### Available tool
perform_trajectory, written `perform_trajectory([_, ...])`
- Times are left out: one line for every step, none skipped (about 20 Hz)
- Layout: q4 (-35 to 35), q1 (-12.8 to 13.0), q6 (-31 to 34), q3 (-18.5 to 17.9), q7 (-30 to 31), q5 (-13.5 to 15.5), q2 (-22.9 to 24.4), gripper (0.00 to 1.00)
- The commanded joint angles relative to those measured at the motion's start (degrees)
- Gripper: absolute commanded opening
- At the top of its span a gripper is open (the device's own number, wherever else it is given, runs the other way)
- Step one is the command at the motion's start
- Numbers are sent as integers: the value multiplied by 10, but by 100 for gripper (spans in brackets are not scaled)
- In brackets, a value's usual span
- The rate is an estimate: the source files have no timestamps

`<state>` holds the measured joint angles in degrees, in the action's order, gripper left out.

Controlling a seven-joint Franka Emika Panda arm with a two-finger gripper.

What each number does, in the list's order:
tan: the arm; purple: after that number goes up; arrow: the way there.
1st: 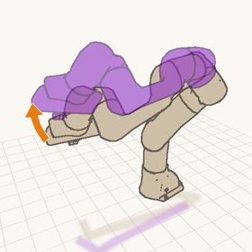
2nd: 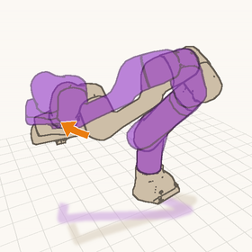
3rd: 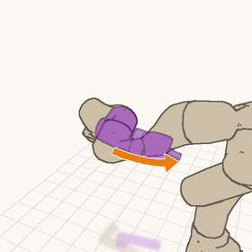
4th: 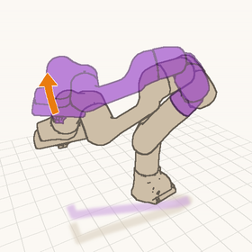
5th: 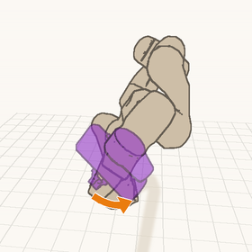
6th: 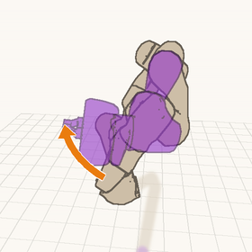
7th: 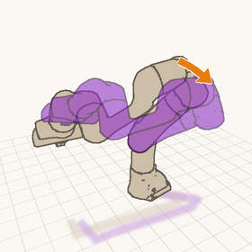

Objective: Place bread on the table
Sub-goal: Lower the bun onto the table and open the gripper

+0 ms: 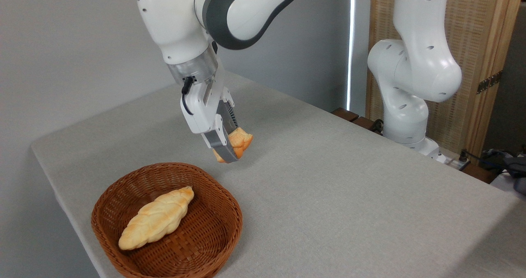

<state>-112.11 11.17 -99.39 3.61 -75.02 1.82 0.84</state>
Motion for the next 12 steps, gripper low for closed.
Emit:
perform_trajectory([-2,3,-38,0,4,-3,-21,100])
perform_trajectory([-2,4,-49,1,4,-3,-28,100])
perform_trajectory([-2,4,-54,5,4,-3,-32,100])
perform_trajectory([-2,4,-55,8,4,-3,-36,100])
perform_trajectory([-2,4,-55,9,4,-3,-37,100])
perform_trajectory([-2,4,-55,11,4,-4,-37,100])
perform_trajectory([-2,4,-55,11,4,-4,-37,100])
perform_trajectory([-2,4,-55,12,4,-4,-37,100])
perform_trajectory([-1,4,-55,12,3,-4,-37,100])
perform_trajectory([-1,4,-53,12,3,-4,-33,100])
perform_trajectory([-1,4,-53,12,3,-4,-31,100])
perform_trajectory([-1,4,-51,12,3,-4,-29,100])
